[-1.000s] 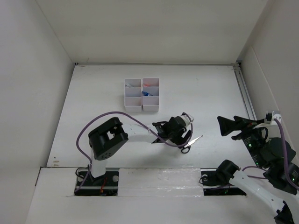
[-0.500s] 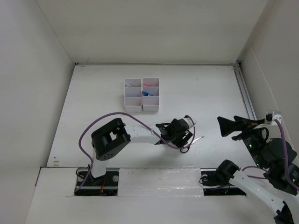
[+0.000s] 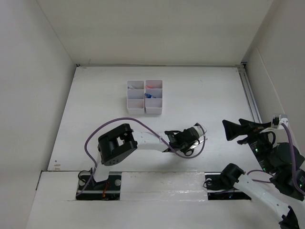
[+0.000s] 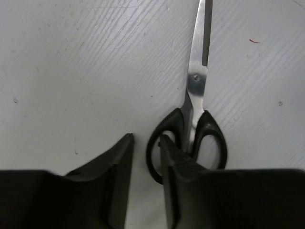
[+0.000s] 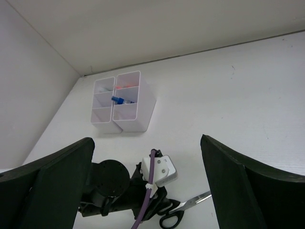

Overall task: Sort the stationery into containers
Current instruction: Pick up the scissors from the center of the board.

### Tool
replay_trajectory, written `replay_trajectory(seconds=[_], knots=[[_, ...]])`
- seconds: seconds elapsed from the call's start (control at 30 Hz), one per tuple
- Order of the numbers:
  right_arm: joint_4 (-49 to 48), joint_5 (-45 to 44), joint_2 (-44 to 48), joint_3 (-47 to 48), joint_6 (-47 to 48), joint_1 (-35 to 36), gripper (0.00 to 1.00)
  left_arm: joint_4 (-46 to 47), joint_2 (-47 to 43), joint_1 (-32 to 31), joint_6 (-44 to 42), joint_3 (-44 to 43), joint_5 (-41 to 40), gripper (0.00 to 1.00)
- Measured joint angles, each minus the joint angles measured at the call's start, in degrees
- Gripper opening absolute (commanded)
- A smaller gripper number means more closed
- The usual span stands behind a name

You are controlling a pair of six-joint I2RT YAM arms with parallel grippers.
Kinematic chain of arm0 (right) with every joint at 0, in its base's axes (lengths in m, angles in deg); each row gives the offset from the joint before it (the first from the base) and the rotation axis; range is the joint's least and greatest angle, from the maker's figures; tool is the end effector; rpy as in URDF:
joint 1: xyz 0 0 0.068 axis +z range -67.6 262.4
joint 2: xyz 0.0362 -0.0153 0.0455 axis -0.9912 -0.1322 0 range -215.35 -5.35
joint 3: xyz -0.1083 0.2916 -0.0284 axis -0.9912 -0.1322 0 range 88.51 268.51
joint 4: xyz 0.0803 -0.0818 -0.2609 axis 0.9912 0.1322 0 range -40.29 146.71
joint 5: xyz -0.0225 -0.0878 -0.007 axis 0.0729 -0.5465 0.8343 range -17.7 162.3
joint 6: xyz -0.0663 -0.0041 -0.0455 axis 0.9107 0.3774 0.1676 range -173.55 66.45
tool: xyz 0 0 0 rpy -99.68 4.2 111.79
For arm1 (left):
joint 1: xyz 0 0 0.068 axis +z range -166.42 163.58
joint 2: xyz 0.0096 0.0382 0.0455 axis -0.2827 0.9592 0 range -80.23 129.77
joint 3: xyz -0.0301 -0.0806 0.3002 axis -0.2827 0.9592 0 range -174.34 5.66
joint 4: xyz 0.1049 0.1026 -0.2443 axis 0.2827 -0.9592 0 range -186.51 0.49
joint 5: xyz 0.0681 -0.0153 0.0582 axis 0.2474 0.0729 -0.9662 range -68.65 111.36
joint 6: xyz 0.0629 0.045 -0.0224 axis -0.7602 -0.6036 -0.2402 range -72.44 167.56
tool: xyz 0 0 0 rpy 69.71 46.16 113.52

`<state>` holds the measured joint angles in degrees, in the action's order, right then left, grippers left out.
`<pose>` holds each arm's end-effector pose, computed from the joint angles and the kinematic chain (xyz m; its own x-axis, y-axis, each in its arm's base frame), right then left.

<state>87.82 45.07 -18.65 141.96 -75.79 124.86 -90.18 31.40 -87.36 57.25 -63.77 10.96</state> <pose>0.0414 -0.0054 0.4083 -0.0753 0.3873 -0.9189 -0.2533 0.8838 0.3933 0.1676 -0.4467 0.1629 -0.3682 0.5587 -0.7431 0.8365 0.5480 -0.0024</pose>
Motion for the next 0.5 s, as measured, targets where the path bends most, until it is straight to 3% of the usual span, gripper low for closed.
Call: replay_trajectory(seconds=[0.07,0.1,0.5], knots=[[0.02,0.04,0.26,0.0,0.0,0.0,0.99,-0.35,0.33,-0.31,-0.09,-0.55,-0.2,0.02],[0.02,0.04,0.44,0.0,0.0,0.0,0.99,-0.57,0.48,-0.35,-0.04,-0.81,-0.39,0.0],[0.04,0.28,1.01,0.0,0.0,0.0,0.99,-1.77,2.27,-0.68,1.01,-3.37,-2.47,0.0]])
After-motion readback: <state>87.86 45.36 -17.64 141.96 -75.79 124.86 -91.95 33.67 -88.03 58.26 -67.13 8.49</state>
